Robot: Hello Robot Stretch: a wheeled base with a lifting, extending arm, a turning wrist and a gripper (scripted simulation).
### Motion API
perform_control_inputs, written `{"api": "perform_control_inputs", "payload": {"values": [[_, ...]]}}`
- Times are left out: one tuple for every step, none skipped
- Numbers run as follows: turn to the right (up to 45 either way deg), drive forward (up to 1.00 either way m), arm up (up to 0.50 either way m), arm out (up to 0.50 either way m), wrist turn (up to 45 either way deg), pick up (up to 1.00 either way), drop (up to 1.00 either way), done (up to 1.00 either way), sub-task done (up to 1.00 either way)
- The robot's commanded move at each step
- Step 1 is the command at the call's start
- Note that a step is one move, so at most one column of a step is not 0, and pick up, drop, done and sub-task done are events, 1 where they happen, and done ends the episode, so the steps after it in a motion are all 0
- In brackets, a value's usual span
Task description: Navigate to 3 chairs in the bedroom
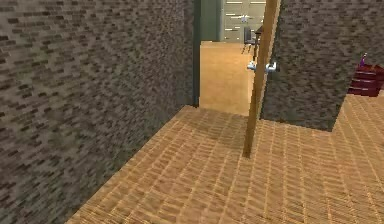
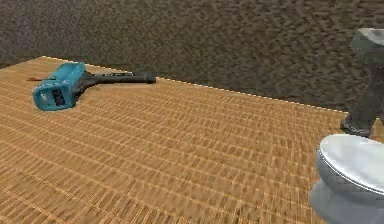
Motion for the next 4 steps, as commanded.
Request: {"api": "perform_control_inputs", "payload": {"values": [[0.0, 1.0, 0.0, 0.0, 0.0, 0.0, 0.0, 0.0, 0.0], [0.0, 0.75, 0.0, 0.0, 0.0, 0.0, 0.0, 0.0, 0.0], [24.0, 0.0, 0.0, 0.0, 0.0, 0.0, 0.0, 0.0, 0.0], [0.0, 1.0, 0.0, 0.0, 0.0, 0.0, 0.0, 0.0, 0.0]]}}
